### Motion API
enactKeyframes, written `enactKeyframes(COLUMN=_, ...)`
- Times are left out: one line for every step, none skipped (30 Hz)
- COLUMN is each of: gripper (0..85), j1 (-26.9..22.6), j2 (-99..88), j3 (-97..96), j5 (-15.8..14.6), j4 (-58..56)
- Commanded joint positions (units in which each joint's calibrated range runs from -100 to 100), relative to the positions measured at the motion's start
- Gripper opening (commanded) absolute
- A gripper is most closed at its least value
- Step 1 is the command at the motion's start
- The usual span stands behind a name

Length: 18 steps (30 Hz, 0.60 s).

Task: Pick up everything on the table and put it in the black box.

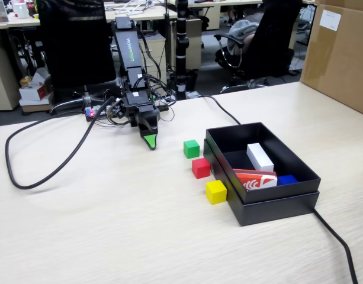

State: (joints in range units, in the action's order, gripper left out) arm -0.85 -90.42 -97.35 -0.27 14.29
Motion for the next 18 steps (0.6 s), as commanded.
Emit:
enactKeyframes(gripper=48.7, j1=0.00, j2=0.98, j3=0.16, j5=0.10, j4=-0.77)
enactKeyframes(gripper=48.7, j1=0.00, j2=0.98, j3=0.16, j5=0.05, j4=-0.77)
enactKeyframes(gripper=48.7, j1=0.00, j2=0.98, j3=0.16, j5=0.05, j4=-0.77)
enactKeyframes(gripper=48.7, j1=0.05, j2=0.98, j3=0.25, j5=0.05, j4=-0.77)
enactKeyframes(gripper=48.7, j1=0.05, j2=0.98, j3=0.25, j5=0.05, j4=-0.77)
enactKeyframes(gripper=48.7, j1=0.00, j2=0.86, j3=0.34, j5=0.00, j4=-0.77)
enactKeyframes(gripper=48.7, j1=-0.29, j2=0.75, j3=0.44, j5=-0.24, j4=-0.77)
enactKeyframes(gripper=48.7, j1=-0.34, j2=0.52, j3=0.34, j5=-0.68, j4=-0.77)
enactKeyframes(gripper=48.7, j1=-0.24, j2=0.52, j3=0.07, j5=-1.07, j4=-0.85)
enactKeyframes(gripper=48.5, j1=-0.10, j2=0.52, j3=0.07, j5=-1.12, j4=-1.46)
enactKeyframes(gripper=48.4, j1=-0.05, j2=0.29, j3=-0.02, j5=-1.17, j4=-1.80)
enactKeyframes(gripper=48.0, j1=0.00, j2=0.29, j3=-0.02, j5=-1.17, j4=-1.80)
enactKeyframes(gripper=47.5, j1=0.10, j2=0.17, j3=0.07, j5=-1.17, j4=-1.89)
enactKeyframes(gripper=47.5, j1=0.15, j2=0.17, j3=0.16, j5=-1.17, j4=-1.89)
enactKeyframes(gripper=47.6, j1=0.10, j2=0.17, j3=0.25, j5=-1.17, j4=-1.89)
enactKeyframes(gripper=47.6, j1=-0.10, j2=0.17, j3=0.34, j5=-1.12, j4=-1.89)
enactKeyframes(gripper=47.9, j1=-0.24, j2=-0.06, j3=0.34, j5=-1.12, j4=-1.97)
enactKeyframes(gripper=47.9, j1=-0.29, j2=-0.40, j3=0.53, j5=-1.12, j4=-1.97)
